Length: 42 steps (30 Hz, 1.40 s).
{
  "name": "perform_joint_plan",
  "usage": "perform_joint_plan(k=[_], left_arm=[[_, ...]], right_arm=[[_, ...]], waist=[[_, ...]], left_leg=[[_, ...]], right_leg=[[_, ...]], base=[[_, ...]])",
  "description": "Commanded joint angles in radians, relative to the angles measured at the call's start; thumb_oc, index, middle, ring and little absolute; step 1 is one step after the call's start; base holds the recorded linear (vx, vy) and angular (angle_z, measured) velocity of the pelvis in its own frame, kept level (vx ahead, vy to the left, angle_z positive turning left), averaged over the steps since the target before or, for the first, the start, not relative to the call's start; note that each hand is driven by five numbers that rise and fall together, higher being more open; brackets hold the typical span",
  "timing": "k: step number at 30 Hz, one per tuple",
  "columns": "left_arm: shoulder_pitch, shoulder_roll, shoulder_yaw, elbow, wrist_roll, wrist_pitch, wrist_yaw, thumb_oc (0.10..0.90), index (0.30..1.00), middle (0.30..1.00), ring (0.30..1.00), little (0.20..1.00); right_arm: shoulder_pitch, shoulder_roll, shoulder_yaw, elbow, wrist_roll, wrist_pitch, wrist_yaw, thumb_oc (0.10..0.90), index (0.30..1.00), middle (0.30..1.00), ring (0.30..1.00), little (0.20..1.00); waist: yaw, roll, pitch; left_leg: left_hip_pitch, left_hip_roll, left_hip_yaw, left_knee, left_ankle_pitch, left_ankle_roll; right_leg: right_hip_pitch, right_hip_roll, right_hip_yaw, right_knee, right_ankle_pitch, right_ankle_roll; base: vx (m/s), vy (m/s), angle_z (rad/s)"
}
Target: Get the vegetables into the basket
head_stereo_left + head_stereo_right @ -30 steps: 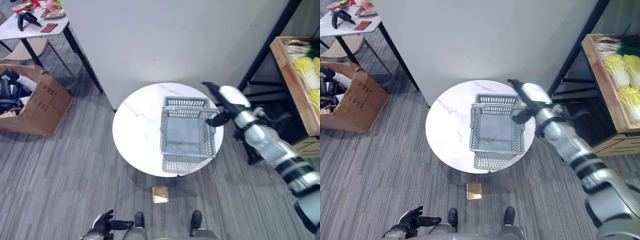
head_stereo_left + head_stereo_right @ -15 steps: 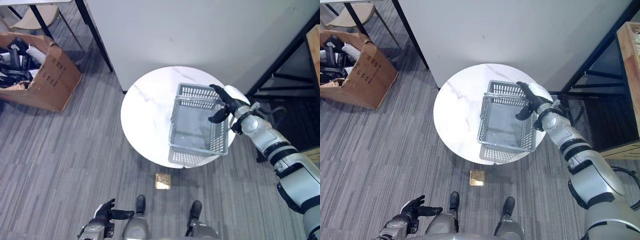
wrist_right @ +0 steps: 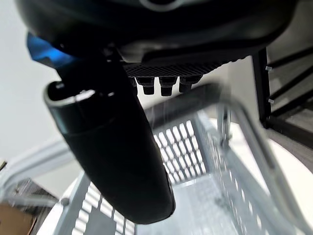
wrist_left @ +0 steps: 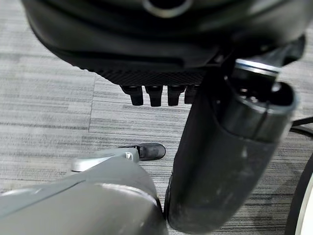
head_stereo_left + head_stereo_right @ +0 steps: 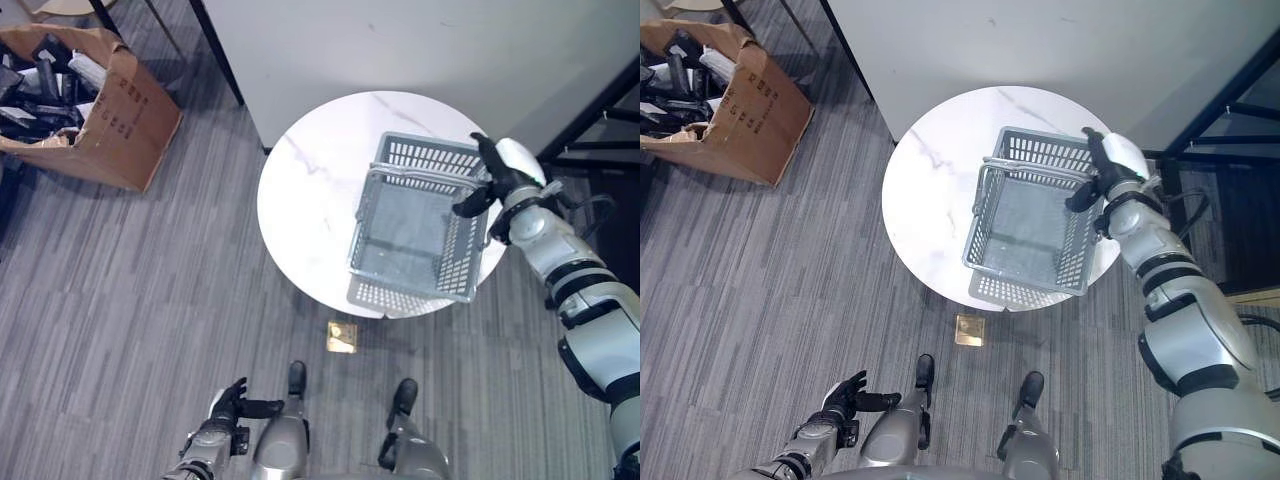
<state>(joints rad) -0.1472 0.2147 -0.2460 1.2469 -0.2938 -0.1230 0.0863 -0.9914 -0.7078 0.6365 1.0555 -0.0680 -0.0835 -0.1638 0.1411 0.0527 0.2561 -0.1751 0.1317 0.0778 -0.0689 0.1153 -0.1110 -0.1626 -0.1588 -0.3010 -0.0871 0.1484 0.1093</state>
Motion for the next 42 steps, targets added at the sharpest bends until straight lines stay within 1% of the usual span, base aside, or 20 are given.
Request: perform_joint_plan(k=[1, 2, 5, 10, 11, 15, 16, 17, 18, 19, 20, 21, 22, 24, 29, 31, 33, 35, 38, 42], left_arm=[[0.030, 0.064, -0.077, 0.054, 0.023, 0.005, 0.019, 0.900, 1.000, 1.000, 1.000, 1.000], [0.030, 0.061, -0.084, 0.050, 0.024, 0.005, 0.018, 0.900, 1.000, 1.000, 1.000, 1.000], [0.028, 0.054, -0.096, 0.049, 0.024, 0.002, 0.020, 0.900, 1.000, 1.000, 1.000, 1.000], [0.028, 0.050, -0.104, 0.052, 0.044, 0.004, 0.018, 0.900, 1.000, 1.000, 1.000, 1.000], [0.031, 0.052, -0.098, 0.054, 0.054, 0.007, 0.014, 0.900, 1.000, 1.000, 1.000, 1.000], [0.039, 0.052, -0.081, 0.058, 0.069, 0.015, 0.008, 0.900, 1.000, 1.000, 1.000, 1.000], [0.048, 0.054, -0.062, 0.060, 0.085, 0.022, 0.002, 0.900, 1.000, 1.000, 1.000, 1.000], [0.048, 0.054, -0.063, 0.060, 0.085, 0.022, 0.002, 0.900, 1.000, 1.000, 1.000, 1.000], [0.054, 0.054, -0.052, 0.060, 0.095, 0.024, -0.002, 0.900, 1.000, 1.000, 1.000, 1.000], [0.065, 0.053, -0.031, 0.068, 0.113, 0.033, -0.009, 0.900, 1.000, 1.000, 1.000, 1.000], [0.066, 0.054, -0.032, 0.068, 0.113, 0.033, -0.009, 0.900, 1.000, 1.000, 1.000, 1.000], [0.085, 0.050, 0.007, 0.082, 0.146, 0.044, -0.020, 0.900, 1.000, 1.000, 1.000, 1.000], [0.085, 0.052, 0.005, 0.082, 0.146, 0.044, -0.020, 0.900, 1.000, 1.000, 1.000, 1.000], [0.095, 0.047, 0.027, 0.093, 0.168, 0.050, -0.028, 0.900, 1.000, 1.000, 1.000, 1.000], [0.121, 0.046, 0.081, 0.121, 0.217, 0.062, -0.033, 0.900, 1.000, 1.000, 1.000, 1.000], [0.133, 0.049, 0.103, 0.130, 0.236, 0.064, -0.032, 0.900, 1.000, 1.000, 1.000, 1.000], [0.143, 0.050, 0.122, 0.141, 0.257, 0.065, -0.033, 0.900, 1.000, 1.000, 1.000, 1.000], [0.153, 0.048, 0.136, 0.144, 0.260, 0.067, -0.030, 0.900, 1.000, 1.000, 1.000, 1.000], [0.160, 0.047, 0.161, 0.146, 0.279, 0.066, -0.029, 0.900, 1.000, 1.000, 1.000, 1.000], [0.169, 0.038, 0.161, 0.142, 0.300, 0.062, -0.029, 0.900, 1.000, 1.000, 1.000, 1.000]], right_arm=[[-0.146, -0.007, 0.055, 0.010, -0.039, -0.051, -0.044, 0.400, 0.300, 0.300, 0.300, 0.300], [-0.152, -0.007, 0.071, 0.045, -0.056, -0.046, -0.036, 0.400, 0.300, 0.300, 0.300, 0.300], [-0.144, 0.001, 0.060, 0.116, -0.061, -0.042, -0.041, 0.400, 0.300, 0.300, 0.300, 0.300], [-0.128, -0.001, 0.070, 0.119, -0.096, -0.040, -0.035, 0.400, 0.300, 0.300, 0.300, 0.300], [-0.117, -0.020, 0.079, 0.048, -0.108, -0.042, -0.032, 0.400, 0.300, 0.300, 0.300, 0.300], [-0.077, -0.062, 0.073, -0.107, -0.123, -0.049, -0.030, 0.400, 0.300, 0.300, 0.300, 0.300], [-0.037, -0.113, 0.072, -0.270, -0.138, -0.057, -0.016, 0.400, 0.300, 0.300, 0.300, 0.300], [-0.034, -0.114, 0.070, -0.273, -0.138, -0.056, -0.015, 0.400, 0.300, 0.300, 0.300, 0.300], [-0.005, -0.134, 0.058, -0.347, -0.143, -0.062, -0.007, 0.400, 0.300, 0.300, 0.300, 0.300], [0.052, -0.165, 0.030, -0.454, -0.141, -0.076, 0.007, 0.400, 0.300, 0.300, 0.300, 0.300], [0.055, -0.166, 0.028, -0.456, -0.141, -0.075, 0.007, 0.400, 0.300, 0.300, 0.300, 0.300], [0.168, -0.211, -0.042, -0.630, -0.109, -0.103, 0.039, 0.400, 0.300, 0.300, 0.300, 0.300], [0.174, -0.213, -0.048, -0.635, -0.109, -0.101, 0.041, 0.400, 0.300, 0.300, 0.300, 0.300], [0.252, -0.237, -0.105, -0.734, -0.083, -0.122, 0.060, 0.400, 0.300, 0.300, 0.300, 0.300], [0.456, -0.265, -0.275, -0.958, -0.022, -0.156, 0.103, 0.400, 0.300, 0.300, 0.300, 0.300], [0.511, -0.279, -0.316, -1.023, -0.037, -0.169, 0.113, 0.400, 0.300, 0.300, 0.300, 0.300], [0.577, -0.263, -0.358, -1.071, -0.017, -0.179, 0.122, 0.400, 0.300, 0.300, 0.300, 0.300], [0.674, -0.213, -0.422, -1.101, 0.014, -0.181, 0.121, 0.400, 0.300, 0.300, 0.300, 0.300], [0.765, -0.215, -0.470, -1.161, -0.043, -0.191, 0.125, 0.400, 0.300, 0.300, 0.300, 0.300], [0.868, -0.195, -0.524, -1.196, -0.060, -0.200, 0.120, 0.400, 0.300, 0.300, 0.300, 0.300]], waist=[[0.004, -0.067, -0.020], [0.006, -0.065, -0.019], [0.008, -0.062, -0.018], [0.004, -0.061, -0.021], [-0.002, -0.064, -0.028], [-0.015, -0.070, -0.043], [-0.030, -0.076, -0.058], [-0.029, -0.076, -0.057], [-0.037, -0.078, -0.063], [-0.050, -0.081, -0.078], [-0.049, -0.081, -0.078], [-0.071, -0.083, -0.100], [-0.068, -0.084, -0.100], [-0.081, -0.084, -0.114], [-0.108, -0.082, -0.140], [-0.113, -0.080, -0.147], [-0.125, -0.077, -0.152], [-0.132, -0.077, -0.156], [-0.142, -0.073, -0.161], [-0.160, -0.071, -0.162]], left_leg=[[-0.019, 0.004, -0.032, -0.018, 0.027, -0.026], [-0.018, 0.003, -0.034, -0.018, 0.027, -0.025], [-0.017, 0.000, -0.038, -0.018, 0.026, -0.023], [-0.003, -0.005, -0.038, -0.018, 0.018, -0.020], [0.009, -0.006, -0.034, -0.018, 0.011, -0.018], [0.034, -0.007, -0.026, -0.018, -0.001, -0.015], [0.054, -0.006, -0.019, -0.018, -0.010, -0.013], [0.055, -0.006, -0.019, -0.018, -0.010, -0.013], [0.066, -0.006, -0.014, -0.018, -0.014, -0.013], [0.089, -0.004, -0.006, -0.018, -0.023, -0.011], [0.089, -0.004, -0.005, -0.018, -0.023, -0.011], [0.118, -0.001, 0.008, -0.018, -0.033, -0.013], [0.120, -0.001, 0.008, -0.018, -0.033, -0.013], [0.135, 0.001, 0.018, -0.018, -0.039, -0.014], [0.165, 0.008, 0.041, -0.018, -0.047, -0.014], [0.178, 0.012, 0.047, -0.018, -0.050, -0.014], [0.190, 0.015, 0.057, -0.018, -0.053, -0.014], [0.203, 0.018, 0.068, -0.018, -0.057, -0.013], [0.214, 0.021, 0.078, -0.018, -0.060, -0.013], [0.233, 0.019, 0.090, -0.018, -0.063, -0.008]], right_leg=[[0.017, -0.081, 0.060, 0.000, 0.028, 0.084], [0.018, -0.082, 0.060, 0.000, 0.027, 0.084], [0.022, -0.085, 0.055, 0.000, 0.026, 0.084], [0.038, -0.089, 0.052, 0.000, 0.024, 0.087], [0.045, -0.091, 0.056, 0.000, 0.024, 0.089], [0.063, -0.095, 0.060, 0.000, 0.021, 0.089], [0.077, -0.097, 0.063, 0.000, 0.019, 0.090], [0.079, -0.097, 0.063, 0.000, 0.019, 0.090], [0.086, -0.097, 0.064, 0.001, 0.016, 0.090], [0.102, -0.098, 0.067, 0.002, 0.014, 0.091], [0.102, -0.098, 0.068, 0.002, 0.014, 0.091], [0.121, -0.097, 0.071, 0.001, 0.007, 0.093], [0.122, -0.097, 0.071, 0.001, 0.007, 0.093], [0.133, -0.096, 0.076, 0.001, 0.004, 0.094], [0.148, -0.091, 0.086, 0.000, 0.001, 0.094], [0.151, -0.088, 0.092, 0.000, -0.001, 0.093], [0.154, -0.085, 0.100, 0.000, -0.002, 0.093], [0.158, -0.083, 0.108, 0.000, -0.004, 0.092], [0.164, -0.081, 0.113, 0.000, -0.008, 0.091], [0.169, -0.081, 0.122, 0.002, -0.009, 0.092]], base=[[0.00, 0.000, 0.00], [0.00, 0.000, 0.00], [0.00, 0.000, 0.00], [0.00, 0.013, 0.04], [0.00, 0.000, 0.00], [0.01, 0.009, 0.00], [0.04, 0.028, -0.03], [0.03, 0.030, -0.03], [0.04, 0.029, -0.12], [0.04, 0.029, -0.09], [0.06, 0.030, -0.16], [0.03, 0.013, -0.10], [0.03, 0.023, -0.06], [0.02, 0.009, -0.05], [0.01, 0.001, -0.17], [0.02, -0.002, -0.14], [0.02, -0.002, -0.19], [0.01, -0.002, -0.16], [0.01, -0.004, -0.09], [0.02, 0.013, -0.14]])
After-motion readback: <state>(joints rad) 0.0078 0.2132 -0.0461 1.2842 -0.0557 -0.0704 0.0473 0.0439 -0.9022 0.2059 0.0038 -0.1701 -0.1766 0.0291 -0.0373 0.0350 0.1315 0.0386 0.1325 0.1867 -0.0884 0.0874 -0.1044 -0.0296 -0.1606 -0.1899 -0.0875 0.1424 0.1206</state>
